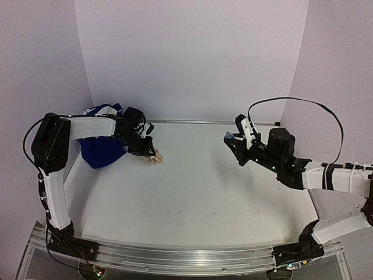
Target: Paint the nails
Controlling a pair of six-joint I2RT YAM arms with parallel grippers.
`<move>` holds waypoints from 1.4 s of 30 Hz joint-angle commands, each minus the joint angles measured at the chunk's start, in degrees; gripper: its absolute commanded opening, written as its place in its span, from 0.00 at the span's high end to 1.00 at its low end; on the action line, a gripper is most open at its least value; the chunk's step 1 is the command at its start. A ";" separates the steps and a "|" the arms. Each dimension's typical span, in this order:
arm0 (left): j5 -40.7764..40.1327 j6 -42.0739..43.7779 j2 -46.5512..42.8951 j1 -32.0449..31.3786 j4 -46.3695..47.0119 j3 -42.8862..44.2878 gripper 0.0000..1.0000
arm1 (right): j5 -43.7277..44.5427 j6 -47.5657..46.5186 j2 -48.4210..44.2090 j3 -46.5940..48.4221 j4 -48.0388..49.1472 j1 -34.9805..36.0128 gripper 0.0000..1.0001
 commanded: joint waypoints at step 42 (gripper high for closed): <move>19.16 -12.69 -44.56 -6.87 -2.68 -11.06 1.00 | -8.21 17.11 10.80 7.55 17.26 18.35 1.00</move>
